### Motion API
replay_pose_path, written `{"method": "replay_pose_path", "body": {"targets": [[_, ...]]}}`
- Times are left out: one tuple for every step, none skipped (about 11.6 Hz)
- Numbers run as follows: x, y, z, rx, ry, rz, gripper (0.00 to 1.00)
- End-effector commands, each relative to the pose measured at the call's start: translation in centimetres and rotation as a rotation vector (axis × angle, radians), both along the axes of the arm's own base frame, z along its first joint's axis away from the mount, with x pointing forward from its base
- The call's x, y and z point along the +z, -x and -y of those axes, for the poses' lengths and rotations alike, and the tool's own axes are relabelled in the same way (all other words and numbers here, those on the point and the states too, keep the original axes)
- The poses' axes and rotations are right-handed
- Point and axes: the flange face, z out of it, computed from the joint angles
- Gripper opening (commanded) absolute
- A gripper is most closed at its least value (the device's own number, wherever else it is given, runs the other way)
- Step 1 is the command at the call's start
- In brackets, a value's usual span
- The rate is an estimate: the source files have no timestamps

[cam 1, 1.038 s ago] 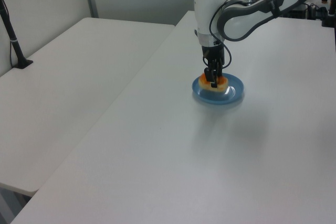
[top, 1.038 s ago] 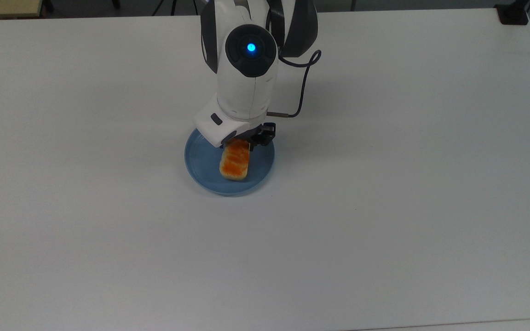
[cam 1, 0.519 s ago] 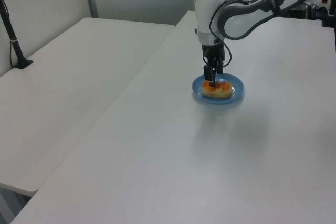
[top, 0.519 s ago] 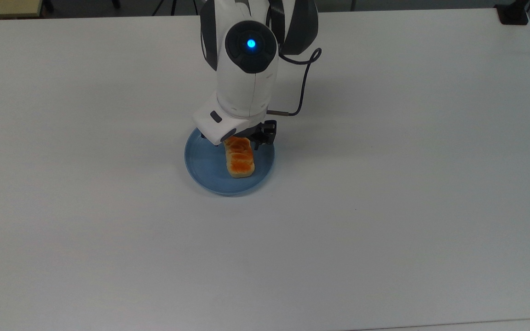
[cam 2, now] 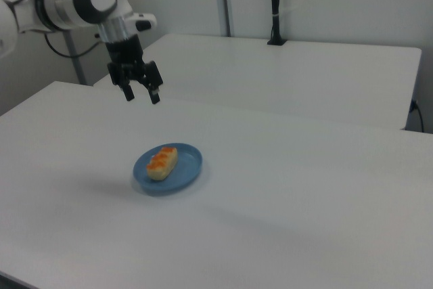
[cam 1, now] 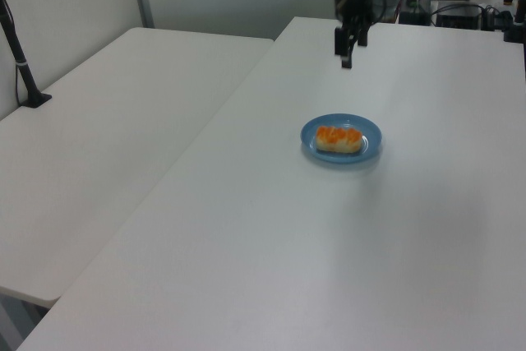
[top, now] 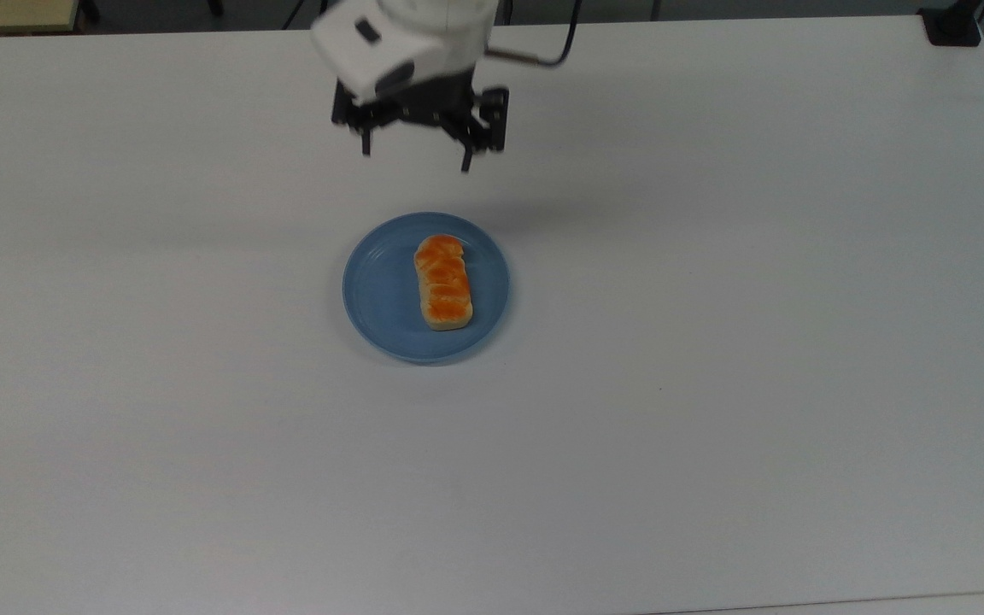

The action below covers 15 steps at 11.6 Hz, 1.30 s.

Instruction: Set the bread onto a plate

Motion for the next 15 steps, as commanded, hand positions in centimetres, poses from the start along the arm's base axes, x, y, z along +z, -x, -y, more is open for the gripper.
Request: {"method": "replay_pose_path", "body": {"targets": [[7.0,4.6,2.6,0.036,0.005,-0.023,1.00],[8.8,6.2,3.4,0.049,0.001,-0.036,1.00],[10.3,7.2,4.2,0.059,-0.009,-0.037,1.00],[11.4,7.8,5.7,0.065,-0.027,-0.024,1.00],[12.1,8.2,7.1,0.094,-0.032,-0.015,1.00],[12.2,8.1,8.6,0.120,-0.033,-0.011,1.00],[12.2,7.8,9.3,0.156,-0.031,-0.001,1.00],[12.4,7.3,9.6,0.173,-0.028,0.044,1.00],[12.5,6.6,9.7,0.173,-0.023,0.090,1.00],[12.4,6.4,9.8,0.154,-0.020,0.111,1.00],[11.8,6.2,9.7,0.143,-0.021,0.118,1.00],[11.7,6.1,9.6,0.141,-0.021,0.126,1.00],[11.6,6.1,9.4,0.093,-0.024,0.133,1.00],[11.4,5.8,8.9,0.027,-0.031,0.151,1.00],[11.0,5.6,8.7,-0.033,-0.036,0.173,1.00]]}}
